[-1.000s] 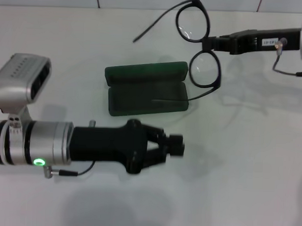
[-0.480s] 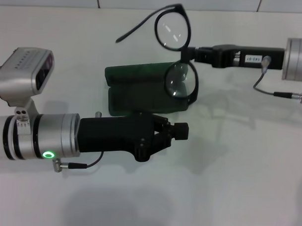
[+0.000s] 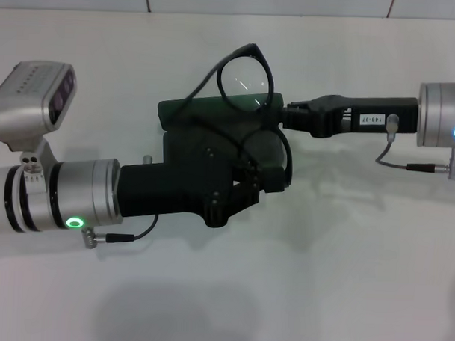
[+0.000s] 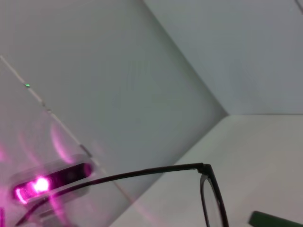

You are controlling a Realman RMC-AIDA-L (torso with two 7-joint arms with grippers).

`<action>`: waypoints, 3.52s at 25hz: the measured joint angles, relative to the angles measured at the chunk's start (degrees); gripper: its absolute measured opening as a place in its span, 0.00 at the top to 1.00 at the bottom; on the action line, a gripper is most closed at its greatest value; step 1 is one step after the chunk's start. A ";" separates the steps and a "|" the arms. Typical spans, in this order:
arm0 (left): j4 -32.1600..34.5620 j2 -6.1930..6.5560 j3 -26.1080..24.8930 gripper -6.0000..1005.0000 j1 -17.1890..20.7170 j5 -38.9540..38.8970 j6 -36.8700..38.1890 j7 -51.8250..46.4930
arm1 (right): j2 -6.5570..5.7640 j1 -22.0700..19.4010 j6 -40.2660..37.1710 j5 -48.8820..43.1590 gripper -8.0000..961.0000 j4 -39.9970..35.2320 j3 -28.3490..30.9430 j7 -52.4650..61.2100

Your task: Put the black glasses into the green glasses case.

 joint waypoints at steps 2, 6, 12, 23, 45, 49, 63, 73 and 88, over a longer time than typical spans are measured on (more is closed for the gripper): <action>-0.05 0.00 -0.07 1.00 -0.31 -0.02 -0.04 0.01 | -0.01 -0.43 -0.82 1.70 0.94 -0.01 -1.49 -0.88; -0.18 -0.01 -0.10 1.00 -0.63 -0.02 -0.44 0.01 | 0.00 -0.95 -1.41 3.10 0.94 -0.56 -4.20 -1.36; -0.17 -0.02 -0.17 1.00 -1.08 -0.02 -0.78 -0.09 | -0.01 -1.30 -2.96 3.24 0.94 -0.65 -4.82 -2.06; -0.18 -0.01 -0.16 1.00 -1.52 -0.09 -0.84 -0.40 | -0.01 -1.41 -4.43 3.81 0.94 -0.69 -4.90 -2.93; 0.08 0.19 0.20 1.00 -2.00 -0.03 0.50 -1.16 | -0.19 -1.89 -5.07 4.08 0.94 -0.68 -4.18 -3.49; 0.42 0.46 0.20 1.00 -1.72 0.38 2.14 -2.41 | -0.56 -2.33 -4.80 4.08 0.94 -0.85 -3.75 -3.79; 1.49 0.97 0.03 0.99 -1.13 0.35 4.31 -6.29 | -0.94 -6.10 -5.33 3.50 0.94 -4.52 -1.33 -6.85; 1.18 0.50 -0.41 0.99 -1.44 -3.72 2.59 -6.38 | -0.51 -6.37 -7.54 3.28 0.94 -3.94 -3.10 -7.93; 1.28 0.42 -0.42 0.99 -1.20 -4.51 1.25 -6.47 | -0.43 -6.41 -8.41 3.61 0.94 -4.30 -3.71 -8.03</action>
